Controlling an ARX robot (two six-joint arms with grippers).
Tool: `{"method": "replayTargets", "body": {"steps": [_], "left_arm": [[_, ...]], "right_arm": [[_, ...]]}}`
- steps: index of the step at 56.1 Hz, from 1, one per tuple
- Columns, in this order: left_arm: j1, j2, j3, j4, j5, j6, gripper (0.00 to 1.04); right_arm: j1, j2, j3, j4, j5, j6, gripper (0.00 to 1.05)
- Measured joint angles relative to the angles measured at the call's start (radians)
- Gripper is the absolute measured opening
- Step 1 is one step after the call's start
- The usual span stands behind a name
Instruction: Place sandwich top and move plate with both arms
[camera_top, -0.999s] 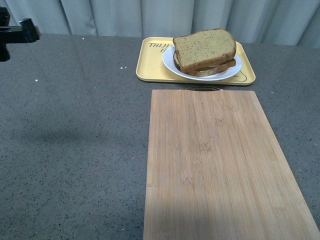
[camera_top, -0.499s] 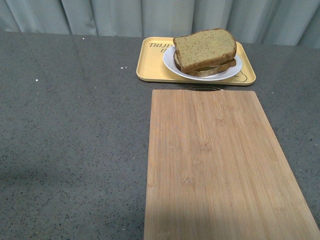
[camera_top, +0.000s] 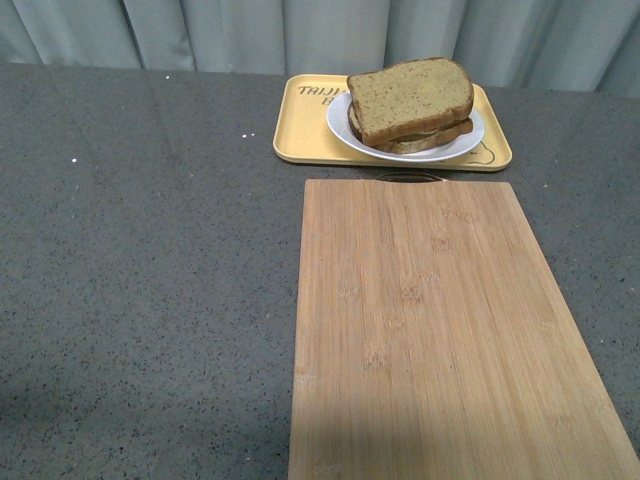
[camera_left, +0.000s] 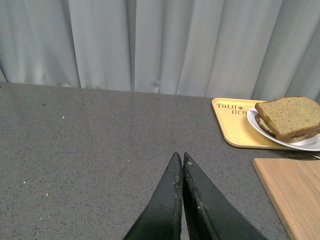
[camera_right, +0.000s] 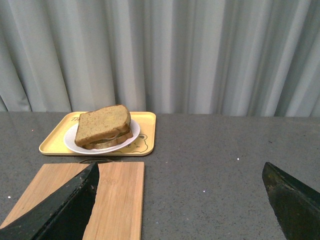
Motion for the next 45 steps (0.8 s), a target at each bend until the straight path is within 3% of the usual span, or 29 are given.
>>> {"method": "replayTargets", "body": {"steps": [26, 45], "left_arm": [[0.000, -0.302, -0.001, -0.278, 0.000, 0.000, 0.04], [0.000, -0.422, -0.001, -0.394, 0.000, 0.000, 0.04]], "right_arm": [[0.000, 0.000, 0.000, 0.000, 0.000, 0.000, 0.95], [0.000, 0.000, 0.000, 0.000, 0.000, 0.000, 0.95]]}}
